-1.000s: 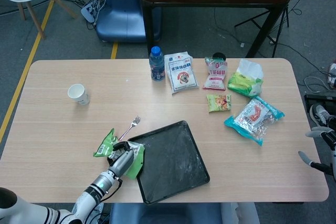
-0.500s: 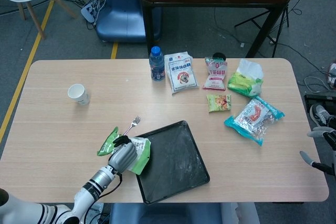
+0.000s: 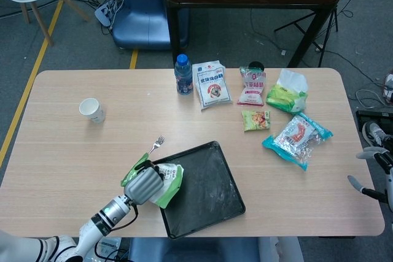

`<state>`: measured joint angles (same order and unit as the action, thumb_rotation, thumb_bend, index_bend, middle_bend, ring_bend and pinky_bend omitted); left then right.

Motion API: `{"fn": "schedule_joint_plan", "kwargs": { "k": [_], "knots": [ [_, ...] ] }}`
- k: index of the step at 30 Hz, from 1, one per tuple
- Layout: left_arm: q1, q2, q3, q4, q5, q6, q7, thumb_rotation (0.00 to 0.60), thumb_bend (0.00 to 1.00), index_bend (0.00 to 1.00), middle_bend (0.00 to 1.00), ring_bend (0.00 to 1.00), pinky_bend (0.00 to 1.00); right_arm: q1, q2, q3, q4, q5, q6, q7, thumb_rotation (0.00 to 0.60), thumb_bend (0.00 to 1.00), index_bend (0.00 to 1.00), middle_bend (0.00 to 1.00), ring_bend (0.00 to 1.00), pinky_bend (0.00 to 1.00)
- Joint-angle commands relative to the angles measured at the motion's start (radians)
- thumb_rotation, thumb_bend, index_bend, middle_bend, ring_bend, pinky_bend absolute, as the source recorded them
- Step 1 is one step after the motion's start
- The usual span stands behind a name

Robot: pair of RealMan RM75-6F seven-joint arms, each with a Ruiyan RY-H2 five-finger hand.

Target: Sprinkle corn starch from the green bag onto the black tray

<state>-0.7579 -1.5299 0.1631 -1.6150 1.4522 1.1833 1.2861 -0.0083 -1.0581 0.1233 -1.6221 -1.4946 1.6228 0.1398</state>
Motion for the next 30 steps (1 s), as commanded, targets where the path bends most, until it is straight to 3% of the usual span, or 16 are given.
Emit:
{"fn": "schedule_joint_plan", "kwargs": {
  "k": [1, 9, 13, 20, 30],
  "knots": [
    [0.011, 0.004, 0.045, 0.039, 0.044, -0.050, 0.029, 0.600, 0.47, 0.44, 0.77, 0.73, 0.68, 0.000, 0.000, 0.000, -0.003, -0.002, 0.001, -0.002, 0.600, 0.08, 0.42, 0.35, 0.17, 0.18],
    [0.021, 0.004, 0.054, -0.004, -0.048, -0.164, 0.172, 0.600, 0.47, 0.44, 0.76, 0.72, 0.68, -0.002, 0.001, -0.001, -0.005, -0.002, 0.003, -0.003, 0.600, 0.08, 0.42, 0.35, 0.17, 0.18],
    [0.026, 0.004, 0.034, -0.021, -0.049, -0.160, 0.143, 0.600, 0.47, 0.44, 0.76, 0.72, 0.68, -0.004, 0.003, 0.000, -0.005, -0.002, 0.006, -0.001, 0.600, 0.08, 0.42, 0.35, 0.17, 0.18],
    [0.040, 0.018, -0.013, -0.017, -0.014, -0.127, -0.027, 0.600, 0.47, 0.44, 0.75, 0.71, 0.68, -0.002, -0.001, 0.001, 0.001, 0.003, 0.001, 0.003, 0.600, 0.08, 0.42, 0.35, 0.17, 0.18],
    [0.073, 0.016, -0.059, 0.067, 0.132, -0.020, -0.484, 0.600, 0.47, 0.43, 0.73, 0.70, 0.68, 0.003, -0.001, 0.006, 0.001, 0.007, -0.004, 0.000, 0.600, 0.08, 0.42, 0.35, 0.17, 0.18]
  ]
}}
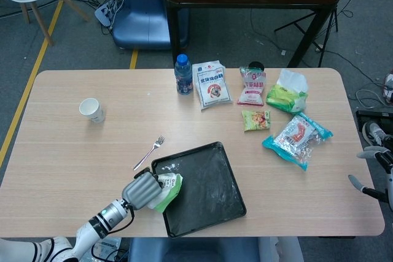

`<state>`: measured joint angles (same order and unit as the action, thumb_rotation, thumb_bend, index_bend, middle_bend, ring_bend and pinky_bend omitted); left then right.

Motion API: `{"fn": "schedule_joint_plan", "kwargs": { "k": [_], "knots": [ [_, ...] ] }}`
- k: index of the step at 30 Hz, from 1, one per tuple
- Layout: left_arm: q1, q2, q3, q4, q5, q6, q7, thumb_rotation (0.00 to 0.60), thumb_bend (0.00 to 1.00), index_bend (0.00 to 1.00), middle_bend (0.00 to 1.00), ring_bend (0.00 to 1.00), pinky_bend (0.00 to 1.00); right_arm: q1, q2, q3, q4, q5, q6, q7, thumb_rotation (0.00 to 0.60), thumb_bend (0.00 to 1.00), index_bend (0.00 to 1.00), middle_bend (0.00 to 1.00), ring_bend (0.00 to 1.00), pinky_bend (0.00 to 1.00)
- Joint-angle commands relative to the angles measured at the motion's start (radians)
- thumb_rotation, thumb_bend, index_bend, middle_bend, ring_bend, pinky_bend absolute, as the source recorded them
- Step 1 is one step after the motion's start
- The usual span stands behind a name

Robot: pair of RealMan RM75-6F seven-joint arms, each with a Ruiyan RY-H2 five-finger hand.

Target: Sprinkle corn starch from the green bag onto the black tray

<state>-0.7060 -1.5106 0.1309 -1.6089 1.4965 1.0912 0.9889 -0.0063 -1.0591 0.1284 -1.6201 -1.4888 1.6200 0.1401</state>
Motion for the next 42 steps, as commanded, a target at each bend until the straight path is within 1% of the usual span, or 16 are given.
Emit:
{"fn": "schedule_joint_plan", "kwargs": {
  "k": [1, 6, 13, 17, 24, 27, 31, 42],
  "knots": [
    [0.026, -0.007, -0.030, 0.075, 0.101, 0.087, -0.222, 0.600, 0.47, 0.43, 0.73, 0.70, 0.68, 0.001, 0.000, 0.001, -0.001, 0.001, -0.001, -0.001, 0.600, 0.08, 0.42, 0.35, 0.17, 0.18],
    [0.048, -0.027, -0.041, 0.150, 0.157, 0.152, -0.369, 0.600, 0.47, 0.43, 0.73, 0.70, 0.68, 0.004, 0.000, 0.002, -0.005, 0.000, -0.002, -0.006, 0.600, 0.08, 0.42, 0.35, 0.17, 0.18],
    [0.079, -0.060, -0.056, 0.248, 0.195, 0.219, -0.523, 0.600, 0.47, 0.43, 0.73, 0.69, 0.69, 0.004, 0.001, 0.003, -0.011, -0.001, -0.001, -0.010, 0.600, 0.08, 0.42, 0.35, 0.17, 0.18],
    [0.099, -0.073, -0.070, 0.293, 0.188, 0.243, -0.593, 0.600, 0.47, 0.43, 0.73, 0.69, 0.69, 0.004, 0.002, 0.003, -0.013, -0.002, 0.000, -0.011, 0.600, 0.08, 0.42, 0.35, 0.17, 0.18],
    [0.134, -0.094, -0.073, 0.346, 0.178, 0.265, -0.717, 0.600, 0.47, 0.43, 0.72, 0.69, 0.71, 0.007, 0.000, 0.003, -0.012, -0.002, -0.003, -0.012, 0.600, 0.08, 0.42, 0.35, 0.17, 0.18],
    [0.146, -0.117, -0.079, 0.397, 0.181, 0.281, -0.778, 0.600, 0.47, 0.43, 0.72, 0.69, 0.71, 0.008, 0.001, 0.003, -0.014, -0.003, -0.004, -0.014, 0.600, 0.08, 0.42, 0.35, 0.17, 0.18],
    [0.159, -0.145, -0.085, 0.457, 0.180, 0.296, -0.839, 0.600, 0.47, 0.43, 0.72, 0.69, 0.71, 0.007, 0.002, 0.003, -0.017, -0.003, -0.002, -0.017, 0.600, 0.08, 0.42, 0.35, 0.17, 0.18],
    [0.178, -0.209, -0.085, 0.595, 0.199, 0.322, -0.952, 0.600, 0.47, 0.43, 0.72, 0.69, 0.71, 0.002, 0.003, 0.001, -0.022, -0.004, 0.006, -0.020, 0.600, 0.08, 0.42, 0.35, 0.17, 0.18]
  ]
}}
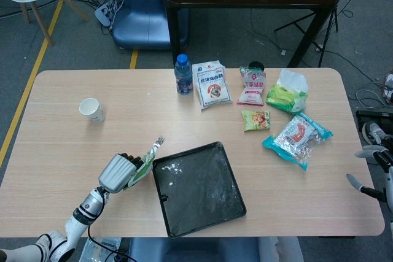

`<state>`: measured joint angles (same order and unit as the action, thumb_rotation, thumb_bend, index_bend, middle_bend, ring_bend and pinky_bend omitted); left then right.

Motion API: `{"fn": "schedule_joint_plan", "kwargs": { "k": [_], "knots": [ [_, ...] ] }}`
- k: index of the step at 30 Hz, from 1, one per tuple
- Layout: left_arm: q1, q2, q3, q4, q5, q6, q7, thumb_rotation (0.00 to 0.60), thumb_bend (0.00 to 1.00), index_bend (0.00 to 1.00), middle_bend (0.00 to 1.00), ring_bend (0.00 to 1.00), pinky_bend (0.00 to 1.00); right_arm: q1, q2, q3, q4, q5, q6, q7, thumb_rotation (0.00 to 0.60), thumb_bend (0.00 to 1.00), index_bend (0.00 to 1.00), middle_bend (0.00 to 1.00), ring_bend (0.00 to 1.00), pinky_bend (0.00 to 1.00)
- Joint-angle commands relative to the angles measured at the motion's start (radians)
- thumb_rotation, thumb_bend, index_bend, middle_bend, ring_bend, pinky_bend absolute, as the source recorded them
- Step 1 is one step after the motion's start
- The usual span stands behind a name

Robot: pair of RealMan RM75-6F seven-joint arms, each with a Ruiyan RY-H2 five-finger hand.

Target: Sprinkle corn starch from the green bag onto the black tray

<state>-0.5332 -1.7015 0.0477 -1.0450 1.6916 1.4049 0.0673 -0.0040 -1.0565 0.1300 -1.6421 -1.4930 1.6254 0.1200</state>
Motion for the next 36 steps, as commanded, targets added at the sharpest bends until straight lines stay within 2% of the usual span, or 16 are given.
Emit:
{"fn": "schedule_joint_plan", "kwargs": {
  "k": [1, 11, 25, 28, 30, 32, 36],
  "knots": [
    [0.008, -0.026, -0.003, 0.048, 0.003, 0.011, -0.048, 0.600, 0.47, 0.43, 0.72, 0.69, 0.71, -0.001, 0.000, 0.000, 0.000, 0.000, 0.000, -0.001, 0.600, 0.08, 0.42, 0.35, 0.17, 0.18],
    [0.022, -0.099, -0.011, 0.185, -0.019, -0.002, -0.167, 0.600, 0.47, 0.42, 0.72, 0.69, 0.72, 0.002, -0.002, 0.000, 0.001, 0.001, -0.005, -0.002, 0.600, 0.08, 0.42, 0.35, 0.17, 0.18],
    [0.030, -0.161, -0.003, 0.320, -0.033, -0.042, -0.227, 0.600, 0.42, 0.40, 0.66, 0.66, 0.71, 0.003, -0.003, 0.001, 0.006, 0.009, -0.010, 0.001, 0.600, 0.08, 0.42, 0.35, 0.17, 0.18],
    [0.031, -0.162, 0.000, 0.320, -0.038, -0.058, -0.233, 0.600, 0.40, 0.36, 0.58, 0.58, 0.70, 0.004, -0.004, 0.001, 0.008, 0.009, -0.011, 0.002, 0.600, 0.08, 0.42, 0.35, 0.17, 0.18],
    [0.033, -0.158, 0.000, 0.308, -0.042, -0.067, -0.234, 0.600, 0.38, 0.30, 0.49, 0.49, 0.66, 0.004, -0.005, 0.001, 0.009, 0.010, -0.012, 0.003, 0.600, 0.08, 0.42, 0.35, 0.17, 0.18],
    [0.034, -0.153, 0.001, 0.296, -0.044, -0.072, -0.234, 0.600, 0.38, 0.27, 0.45, 0.44, 0.64, 0.004, -0.005, 0.001, 0.009, 0.011, -0.014, 0.003, 0.600, 0.08, 0.42, 0.35, 0.17, 0.18],
    [0.039, -0.143, 0.003, 0.271, -0.047, -0.078, -0.232, 0.600, 0.37, 0.15, 0.32, 0.32, 0.53, 0.003, -0.006, 0.001, 0.011, 0.012, -0.013, 0.004, 0.600, 0.08, 0.42, 0.35, 0.17, 0.18]
  ]
}}
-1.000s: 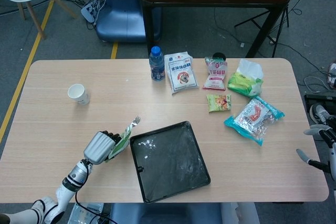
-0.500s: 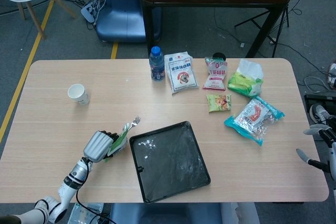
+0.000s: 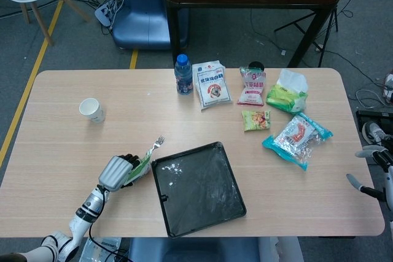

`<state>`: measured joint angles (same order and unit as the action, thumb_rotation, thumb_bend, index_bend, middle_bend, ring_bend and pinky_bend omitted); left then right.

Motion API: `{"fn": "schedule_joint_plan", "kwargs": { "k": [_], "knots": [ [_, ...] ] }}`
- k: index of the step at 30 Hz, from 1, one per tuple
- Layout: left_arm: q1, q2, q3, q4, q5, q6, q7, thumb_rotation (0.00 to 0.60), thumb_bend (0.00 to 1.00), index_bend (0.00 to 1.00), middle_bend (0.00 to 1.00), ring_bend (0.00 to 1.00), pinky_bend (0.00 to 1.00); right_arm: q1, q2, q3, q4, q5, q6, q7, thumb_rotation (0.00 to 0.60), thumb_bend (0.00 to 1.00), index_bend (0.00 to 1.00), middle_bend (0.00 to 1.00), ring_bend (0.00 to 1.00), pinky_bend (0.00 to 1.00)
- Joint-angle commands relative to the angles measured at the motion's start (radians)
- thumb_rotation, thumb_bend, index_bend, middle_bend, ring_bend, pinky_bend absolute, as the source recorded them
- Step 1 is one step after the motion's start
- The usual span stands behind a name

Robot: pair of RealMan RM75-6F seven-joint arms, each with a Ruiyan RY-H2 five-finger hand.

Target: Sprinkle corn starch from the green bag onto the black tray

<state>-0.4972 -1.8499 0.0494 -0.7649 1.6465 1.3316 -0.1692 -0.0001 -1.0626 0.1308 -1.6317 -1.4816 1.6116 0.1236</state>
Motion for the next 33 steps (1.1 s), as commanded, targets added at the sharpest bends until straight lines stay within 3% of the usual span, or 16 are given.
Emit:
{"fn": "schedule_joint_plan", "kwargs": {
  "k": [1, 8, 16, 33],
  "knots": [
    [0.004, 0.010, 0.002, -0.019, -0.004, -0.006, 0.009, 0.600, 0.36, 0.13, 0.29, 0.29, 0.51, -0.001, 0.000, 0.000, 0.001, 0.001, 0.000, 0.000, 0.600, 0.08, 0.42, 0.35, 0.17, 0.18],
    [0.016, 0.063, 0.004, -0.126, -0.022, -0.033, 0.049, 0.600, 0.36, 0.00, 0.17, 0.20, 0.45, -0.001, -0.001, 0.000, 0.002, 0.002, 0.001, 0.001, 0.600, 0.08, 0.42, 0.35, 0.17, 0.18],
    [0.032, 0.139, 0.001, -0.264, -0.046, -0.058, 0.127, 0.600, 0.35, 0.00, 0.11, 0.16, 0.41, 0.001, -0.004, 0.001, 0.006, 0.000, -0.001, 0.003, 0.600, 0.08, 0.42, 0.35, 0.17, 0.18],
    [0.069, 0.271, 0.026, -0.497, -0.051, -0.069, 0.255, 0.600, 0.35, 0.00, 0.11, 0.15, 0.38, 0.004, -0.010, 0.001, 0.011, -0.001, -0.005, 0.006, 0.600, 0.08, 0.42, 0.35, 0.17, 0.18]
  ]
}}
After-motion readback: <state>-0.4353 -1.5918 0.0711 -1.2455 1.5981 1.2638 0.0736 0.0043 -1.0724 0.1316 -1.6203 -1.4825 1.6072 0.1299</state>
